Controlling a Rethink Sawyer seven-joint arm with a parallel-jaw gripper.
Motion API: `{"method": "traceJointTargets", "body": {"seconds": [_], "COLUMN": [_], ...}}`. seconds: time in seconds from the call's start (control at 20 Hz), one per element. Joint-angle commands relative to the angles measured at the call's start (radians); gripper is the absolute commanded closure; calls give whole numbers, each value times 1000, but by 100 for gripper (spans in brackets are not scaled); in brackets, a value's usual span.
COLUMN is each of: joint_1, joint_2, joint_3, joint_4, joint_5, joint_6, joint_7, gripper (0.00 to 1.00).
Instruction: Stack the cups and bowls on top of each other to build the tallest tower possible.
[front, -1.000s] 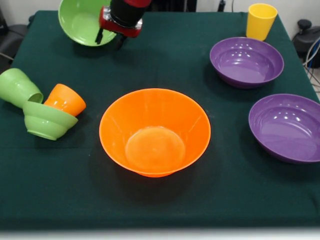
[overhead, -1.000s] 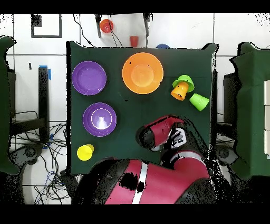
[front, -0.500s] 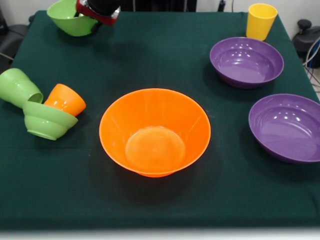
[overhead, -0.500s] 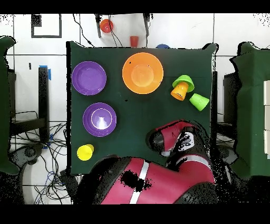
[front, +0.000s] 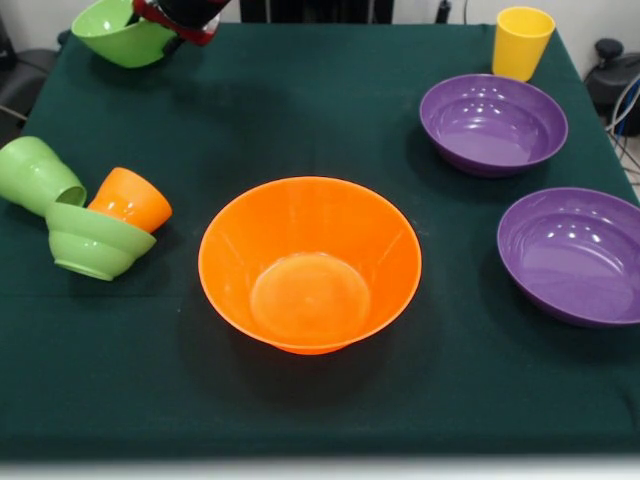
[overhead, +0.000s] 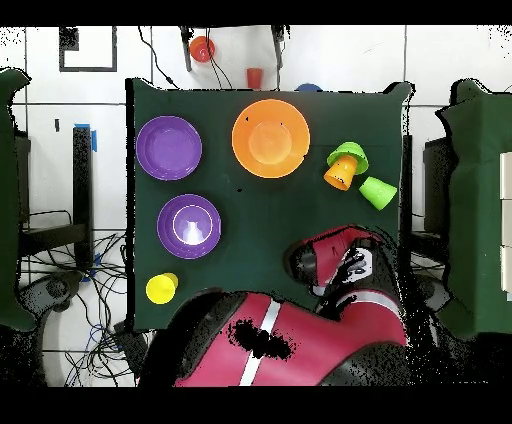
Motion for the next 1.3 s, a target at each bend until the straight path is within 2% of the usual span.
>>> {"method": "traceJointTargets", "body": {"seconds": [0.05, 0.3, 0.35, 0.6, 0.8, 1.1, 1.3], "joint_1": [40, 50, 58, 70, 56, 48, 14], "joint_2": [53, 75, 77, 78, 53, 72, 48], "joint_3": [47, 52, 48, 45, 49, 48, 88], "joint_4": [-91, -96, -87, -81, -49, -52, -57], "joint_5": [41, 29, 26, 16, 46, 69, 88], "joint_6": [29, -54, -91, -131, -161, -248, -310], "joint_7": [91, 116, 130, 139, 142, 190, 139], "gripper": [0, 0, 100, 100, 100, 100, 100]}}
